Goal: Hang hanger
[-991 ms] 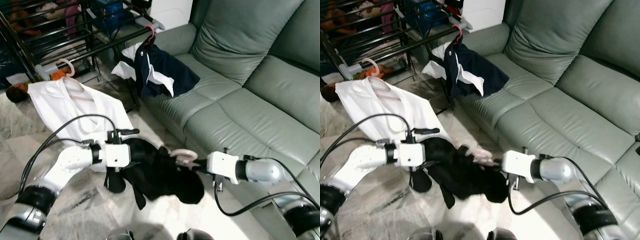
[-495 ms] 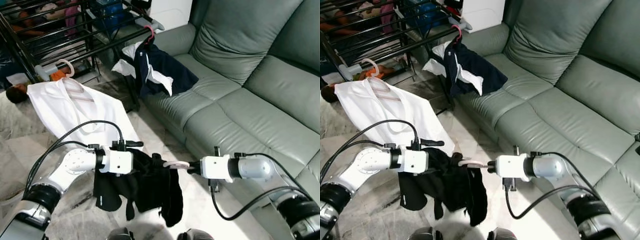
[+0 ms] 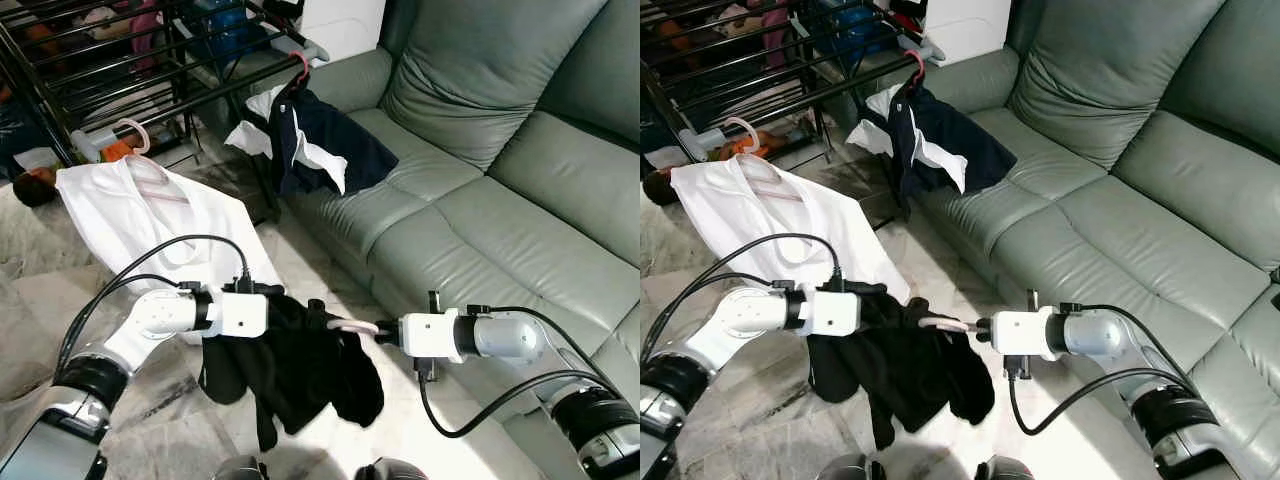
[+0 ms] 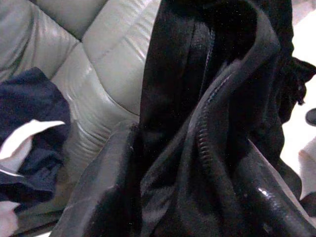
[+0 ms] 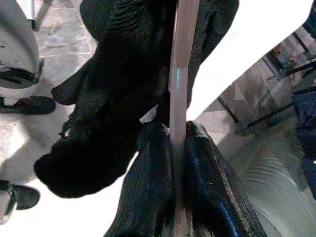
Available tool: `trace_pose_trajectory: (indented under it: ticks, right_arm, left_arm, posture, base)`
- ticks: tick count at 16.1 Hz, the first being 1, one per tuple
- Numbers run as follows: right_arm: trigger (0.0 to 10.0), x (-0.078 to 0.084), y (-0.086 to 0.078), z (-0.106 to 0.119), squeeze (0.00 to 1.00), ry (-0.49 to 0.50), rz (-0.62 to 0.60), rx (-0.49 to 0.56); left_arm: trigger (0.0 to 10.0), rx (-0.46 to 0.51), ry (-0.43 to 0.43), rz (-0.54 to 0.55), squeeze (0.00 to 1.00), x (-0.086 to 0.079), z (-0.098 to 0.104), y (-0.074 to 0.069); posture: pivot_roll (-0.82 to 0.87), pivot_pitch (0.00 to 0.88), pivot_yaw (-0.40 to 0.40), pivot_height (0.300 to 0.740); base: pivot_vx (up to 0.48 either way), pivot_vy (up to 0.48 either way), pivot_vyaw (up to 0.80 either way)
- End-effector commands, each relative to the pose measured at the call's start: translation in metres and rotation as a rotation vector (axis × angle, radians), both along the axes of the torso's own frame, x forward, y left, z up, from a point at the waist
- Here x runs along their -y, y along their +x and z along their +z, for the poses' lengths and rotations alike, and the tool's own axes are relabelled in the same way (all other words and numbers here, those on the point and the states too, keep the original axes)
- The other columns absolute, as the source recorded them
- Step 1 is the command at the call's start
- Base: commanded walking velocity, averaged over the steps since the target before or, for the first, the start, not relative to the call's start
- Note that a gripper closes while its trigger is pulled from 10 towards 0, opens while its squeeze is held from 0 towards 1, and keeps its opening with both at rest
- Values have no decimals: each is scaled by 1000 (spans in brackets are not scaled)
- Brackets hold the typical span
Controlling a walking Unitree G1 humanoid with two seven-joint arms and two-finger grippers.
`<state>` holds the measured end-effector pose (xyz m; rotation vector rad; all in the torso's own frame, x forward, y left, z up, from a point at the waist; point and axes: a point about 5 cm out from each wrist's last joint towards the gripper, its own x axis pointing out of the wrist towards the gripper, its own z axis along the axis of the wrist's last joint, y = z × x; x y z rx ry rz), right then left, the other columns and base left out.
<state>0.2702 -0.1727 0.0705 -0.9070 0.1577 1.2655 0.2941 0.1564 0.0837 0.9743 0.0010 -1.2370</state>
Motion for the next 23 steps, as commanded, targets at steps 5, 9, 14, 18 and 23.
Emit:
trace_pose_trajectory:
  ticks: [5,9,14,18,23]
  right_arm:
    - [10000,-9,9,6,0,5,28,77]
    - [10000,-13,17,9,0,-2,22,107]
    - [10000,-16,18,6,0,-5,27,119]
    - [10000,-15,20,6,0,-9,18,117]
    - [10000,-17,22,4,1000,17,7,50]
  left_arm:
    - [0,99,-24,45,0,12,5,12]
    - [0,170,-46,74,0,23,9,20]
    - [0,199,-58,102,0,25,8,24]
    - [0,189,-72,149,0,23,3,24]
    - [0,201,-107,252,0,10,1,26]
  posture:
    - [-53,0,59,740]
    - [-51,0,61,740]
    - [-52,0,61,740]
    - [-52,0,59,740]
    - [-45,0,49,740]
  base:
    - [0,0,0]
    - [0,0,0]
    - [0,0,0]
    - [0,0,0]
    - [0,0,0]
